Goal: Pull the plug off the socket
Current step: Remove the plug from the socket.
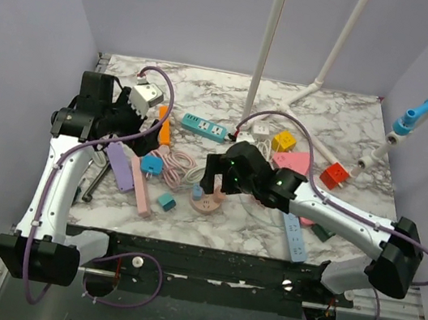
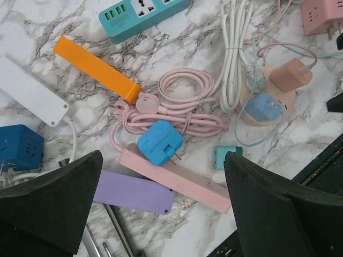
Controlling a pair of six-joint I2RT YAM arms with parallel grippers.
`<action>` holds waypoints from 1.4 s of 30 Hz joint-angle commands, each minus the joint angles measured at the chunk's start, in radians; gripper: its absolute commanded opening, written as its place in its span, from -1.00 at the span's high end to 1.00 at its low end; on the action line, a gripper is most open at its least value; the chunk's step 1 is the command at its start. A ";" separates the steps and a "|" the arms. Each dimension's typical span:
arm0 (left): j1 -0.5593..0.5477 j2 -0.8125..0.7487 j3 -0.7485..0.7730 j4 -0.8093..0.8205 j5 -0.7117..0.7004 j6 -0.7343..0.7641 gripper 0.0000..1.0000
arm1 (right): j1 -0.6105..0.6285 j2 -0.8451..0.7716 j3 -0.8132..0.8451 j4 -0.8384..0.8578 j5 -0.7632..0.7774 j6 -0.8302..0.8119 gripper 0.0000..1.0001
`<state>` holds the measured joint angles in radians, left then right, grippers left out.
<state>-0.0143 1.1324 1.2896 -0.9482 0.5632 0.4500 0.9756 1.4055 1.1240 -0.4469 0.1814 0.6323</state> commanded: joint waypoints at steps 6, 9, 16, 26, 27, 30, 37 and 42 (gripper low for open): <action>0.005 -0.043 0.009 -0.053 0.044 -0.028 -0.97 | 0.054 0.150 0.076 -0.150 0.191 0.044 -0.76; 0.005 -0.053 0.009 -0.059 0.048 -0.027 -0.97 | 0.055 0.181 0.081 -0.137 0.192 0.036 -0.71; 0.005 -0.091 -0.050 -0.055 0.133 -0.004 -0.97 | 0.058 0.266 0.064 -0.072 0.183 0.035 -0.47; -0.057 -0.112 -0.185 0.094 0.179 -0.054 -0.97 | 0.057 0.344 0.114 -0.041 0.221 0.026 0.20; -0.095 -0.111 -0.204 0.119 0.154 -0.067 -0.97 | 0.058 0.340 0.119 -0.041 0.216 0.018 0.29; -0.210 -0.100 -0.269 0.210 0.056 -0.100 -0.97 | 0.061 0.321 0.129 -0.051 0.217 0.012 0.51; -0.323 0.012 -0.299 0.353 -0.003 -0.185 -0.97 | 0.080 0.302 0.164 -0.084 0.207 -0.006 0.68; -0.357 0.135 -0.241 0.403 -0.082 -0.160 -0.97 | 0.096 0.291 0.139 -0.065 0.201 -0.034 0.77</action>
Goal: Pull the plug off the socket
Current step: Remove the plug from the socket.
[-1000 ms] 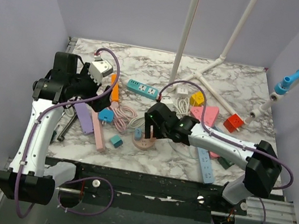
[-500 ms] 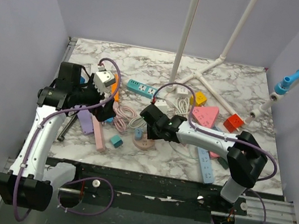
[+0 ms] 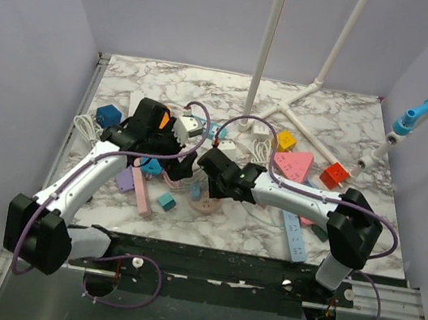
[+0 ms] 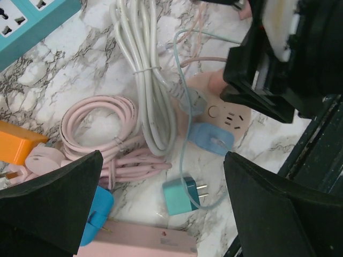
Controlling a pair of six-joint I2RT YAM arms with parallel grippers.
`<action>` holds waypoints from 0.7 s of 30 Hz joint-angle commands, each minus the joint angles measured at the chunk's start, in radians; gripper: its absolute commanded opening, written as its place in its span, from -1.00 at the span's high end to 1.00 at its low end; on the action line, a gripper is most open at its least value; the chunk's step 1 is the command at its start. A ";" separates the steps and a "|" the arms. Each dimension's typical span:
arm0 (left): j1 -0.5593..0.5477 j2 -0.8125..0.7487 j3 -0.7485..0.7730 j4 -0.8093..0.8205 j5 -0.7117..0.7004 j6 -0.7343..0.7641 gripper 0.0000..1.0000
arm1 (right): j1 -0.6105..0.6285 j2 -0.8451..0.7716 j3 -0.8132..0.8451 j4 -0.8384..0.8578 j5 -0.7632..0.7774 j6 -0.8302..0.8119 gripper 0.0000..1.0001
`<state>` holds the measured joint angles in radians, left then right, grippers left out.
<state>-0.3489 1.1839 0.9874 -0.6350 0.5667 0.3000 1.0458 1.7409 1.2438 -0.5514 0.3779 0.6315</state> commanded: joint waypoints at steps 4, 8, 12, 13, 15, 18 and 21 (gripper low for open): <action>-0.031 0.211 0.145 0.069 -0.063 -0.006 -0.97 | 0.041 -0.072 -0.025 0.095 0.012 -0.035 0.79; -0.045 0.297 0.164 0.075 -0.060 0.012 -0.97 | 0.059 -0.106 -0.054 0.161 0.026 -0.067 0.81; -0.047 0.366 0.184 0.043 -0.011 0.025 -0.97 | 0.074 -0.136 -0.065 0.196 0.067 -0.096 0.86; -0.047 0.377 0.191 0.026 0.011 0.030 -0.97 | 0.078 -0.147 -0.073 0.209 0.081 -0.104 0.87; -0.047 0.393 0.197 0.008 0.052 0.038 -0.97 | 0.086 -0.175 -0.098 0.249 0.104 -0.125 0.87; -0.046 0.413 0.210 -0.028 0.111 0.065 -0.97 | 0.098 -0.208 -0.127 0.297 0.135 -0.162 0.89; -0.046 0.451 0.240 -0.083 0.139 0.092 -0.97 | 0.117 -0.236 -0.159 0.350 0.160 -0.205 0.95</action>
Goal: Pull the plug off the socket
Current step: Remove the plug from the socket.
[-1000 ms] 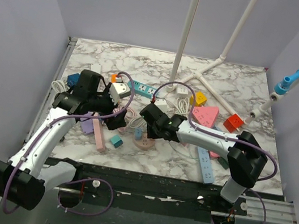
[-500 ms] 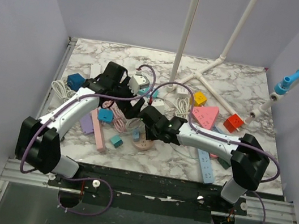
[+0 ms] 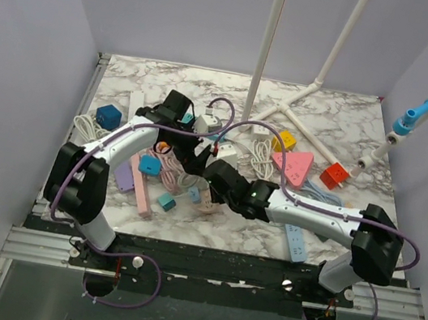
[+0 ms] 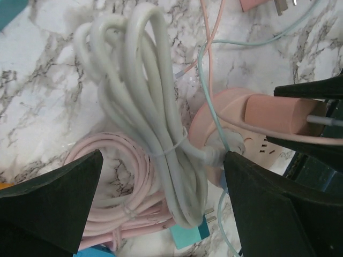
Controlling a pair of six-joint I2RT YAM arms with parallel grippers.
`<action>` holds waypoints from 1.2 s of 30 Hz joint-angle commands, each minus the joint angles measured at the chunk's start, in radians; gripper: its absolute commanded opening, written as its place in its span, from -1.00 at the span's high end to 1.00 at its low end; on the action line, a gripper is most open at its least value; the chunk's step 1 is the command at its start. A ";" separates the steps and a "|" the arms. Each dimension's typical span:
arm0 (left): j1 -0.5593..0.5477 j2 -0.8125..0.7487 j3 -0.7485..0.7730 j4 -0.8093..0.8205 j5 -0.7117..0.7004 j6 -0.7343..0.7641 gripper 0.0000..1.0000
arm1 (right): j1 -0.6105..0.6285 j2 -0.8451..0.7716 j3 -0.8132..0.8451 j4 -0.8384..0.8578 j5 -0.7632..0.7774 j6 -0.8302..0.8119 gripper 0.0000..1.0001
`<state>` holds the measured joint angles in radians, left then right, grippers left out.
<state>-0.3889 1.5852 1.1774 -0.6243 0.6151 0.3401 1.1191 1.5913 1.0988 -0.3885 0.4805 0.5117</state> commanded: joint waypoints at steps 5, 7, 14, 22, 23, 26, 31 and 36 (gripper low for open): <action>0.018 0.090 0.087 -0.096 0.114 0.049 -0.97 | 0.061 -0.113 -0.055 0.259 0.085 -0.123 0.98; 0.036 0.096 0.106 -0.097 0.159 0.036 -0.97 | 0.064 -0.108 -0.057 0.256 0.089 -0.124 0.99; 0.063 0.152 0.103 -0.135 0.280 0.023 -0.97 | 0.078 -0.130 -0.093 0.310 0.133 -0.131 0.99; 0.067 0.137 0.055 -0.120 0.340 0.001 -0.97 | 0.088 -0.169 -0.126 0.371 0.164 -0.128 0.99; 0.067 0.141 0.057 -0.118 0.356 -0.009 -0.96 | 0.091 -0.171 -0.126 0.377 0.166 -0.128 0.99; 0.067 0.160 0.069 -0.124 0.396 -0.036 -0.46 | 0.102 -0.174 -0.126 0.413 0.181 -0.127 0.99; 0.067 0.142 0.048 -0.092 0.374 -0.057 0.78 | 0.125 -0.174 -0.131 0.447 0.198 -0.128 0.99; 0.067 0.123 0.035 -0.081 0.343 -0.070 1.00 | 0.146 -0.175 -0.125 0.443 0.196 -0.150 0.99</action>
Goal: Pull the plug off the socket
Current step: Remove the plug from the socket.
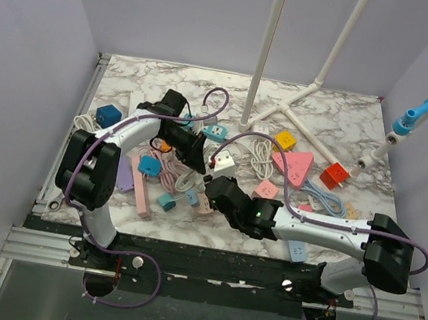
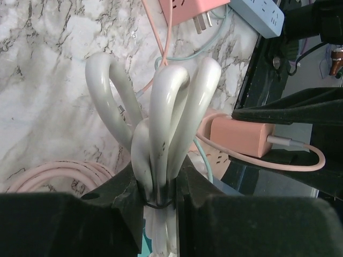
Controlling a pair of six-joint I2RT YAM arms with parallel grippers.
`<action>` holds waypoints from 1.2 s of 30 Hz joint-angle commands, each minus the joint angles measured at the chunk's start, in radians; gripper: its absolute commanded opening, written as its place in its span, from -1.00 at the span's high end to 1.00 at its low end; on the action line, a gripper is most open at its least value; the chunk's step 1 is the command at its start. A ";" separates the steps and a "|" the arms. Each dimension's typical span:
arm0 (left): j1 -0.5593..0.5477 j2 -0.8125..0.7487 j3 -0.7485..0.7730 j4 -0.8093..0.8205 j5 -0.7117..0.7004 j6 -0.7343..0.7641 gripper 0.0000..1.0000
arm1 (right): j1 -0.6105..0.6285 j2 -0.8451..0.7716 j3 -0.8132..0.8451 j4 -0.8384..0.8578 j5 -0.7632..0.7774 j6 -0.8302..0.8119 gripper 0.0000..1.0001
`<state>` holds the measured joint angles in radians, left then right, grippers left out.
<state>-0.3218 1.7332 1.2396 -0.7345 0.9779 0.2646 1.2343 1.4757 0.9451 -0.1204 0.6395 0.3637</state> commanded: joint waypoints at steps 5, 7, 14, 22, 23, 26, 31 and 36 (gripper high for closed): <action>-0.010 -0.047 -0.029 0.041 -0.120 0.016 1.00 | 0.032 -0.031 0.071 0.133 0.041 -0.020 0.99; -0.026 -0.063 -0.037 0.056 -0.194 0.021 1.00 | 0.033 0.023 0.145 0.038 0.073 0.001 0.99; -0.067 -0.090 -0.063 0.074 -0.325 0.032 1.00 | 0.030 0.059 0.280 -0.040 0.044 0.012 0.99; -0.071 -0.085 -0.045 0.072 -0.306 -0.006 1.00 | 0.018 0.268 0.436 -0.233 -0.006 0.109 0.99; -0.071 -0.087 -0.045 0.070 -0.297 -0.010 1.00 | 0.017 0.280 0.435 -0.222 -0.002 0.112 0.99; -0.075 -0.102 -0.060 0.070 -0.294 -0.011 1.00 | 0.016 0.298 0.448 -0.203 -0.004 0.083 0.99; -0.081 -0.104 -0.076 0.070 -0.308 -0.011 1.00 | 0.016 0.255 0.398 -0.121 -0.093 0.029 0.99; -0.098 -0.111 -0.096 0.082 -0.360 0.002 1.00 | -0.035 0.140 0.311 -0.252 0.083 0.174 0.99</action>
<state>-0.3805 1.6428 1.1748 -0.6655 0.6323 0.2596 1.2388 1.7596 1.3144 -0.4259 0.6537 0.4252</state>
